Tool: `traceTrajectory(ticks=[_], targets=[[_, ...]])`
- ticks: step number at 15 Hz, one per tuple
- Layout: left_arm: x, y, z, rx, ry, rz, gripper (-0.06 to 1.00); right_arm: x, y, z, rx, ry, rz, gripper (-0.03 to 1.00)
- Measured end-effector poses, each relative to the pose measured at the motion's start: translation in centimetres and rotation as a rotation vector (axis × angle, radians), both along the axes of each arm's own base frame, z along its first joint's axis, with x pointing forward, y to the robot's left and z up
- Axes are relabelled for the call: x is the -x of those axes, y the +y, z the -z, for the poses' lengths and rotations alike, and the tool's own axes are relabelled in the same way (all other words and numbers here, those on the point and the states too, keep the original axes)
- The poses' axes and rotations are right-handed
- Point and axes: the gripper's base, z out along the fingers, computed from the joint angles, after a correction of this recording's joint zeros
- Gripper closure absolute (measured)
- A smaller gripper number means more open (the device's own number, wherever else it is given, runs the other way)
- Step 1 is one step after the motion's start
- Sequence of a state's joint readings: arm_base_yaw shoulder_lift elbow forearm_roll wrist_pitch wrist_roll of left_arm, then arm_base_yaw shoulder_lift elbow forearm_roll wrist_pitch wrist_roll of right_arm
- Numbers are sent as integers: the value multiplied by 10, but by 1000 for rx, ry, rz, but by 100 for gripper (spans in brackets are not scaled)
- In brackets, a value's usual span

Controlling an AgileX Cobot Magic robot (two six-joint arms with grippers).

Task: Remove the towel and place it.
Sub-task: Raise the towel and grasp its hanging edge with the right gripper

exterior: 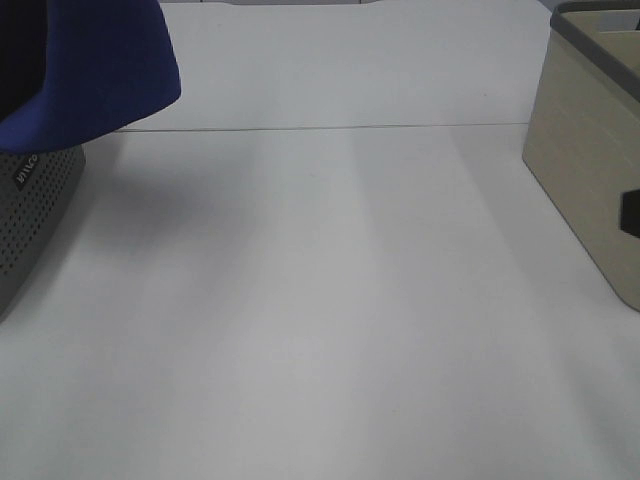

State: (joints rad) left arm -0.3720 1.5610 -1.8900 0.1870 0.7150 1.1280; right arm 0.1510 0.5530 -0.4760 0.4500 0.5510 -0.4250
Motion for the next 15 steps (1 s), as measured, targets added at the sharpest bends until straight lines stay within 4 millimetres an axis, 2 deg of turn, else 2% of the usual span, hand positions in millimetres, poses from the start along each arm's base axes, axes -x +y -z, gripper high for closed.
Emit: traceTrajectory(ticks=[2, 5, 9, 12, 15], targets=[[6, -16, 0, -76, -21, 70, 94, -31, 13, 9, -42, 23, -82, 31], [17, -39, 0, -98, -31, 152, 94, -69, 33, 25, -114, 17, -243, 31], [28, -71, 5, -104, -26, 249, 94, -122, 66, 25, -297, -132, -555, 31], [35, -82, 5, -105, -29, 287, 94, -154, 78, 29, -395, -118, -669, 31], [36, -84, 4, -86, -31, 300, 94, -175, 83, 36, -420, -105, -696, 31]])
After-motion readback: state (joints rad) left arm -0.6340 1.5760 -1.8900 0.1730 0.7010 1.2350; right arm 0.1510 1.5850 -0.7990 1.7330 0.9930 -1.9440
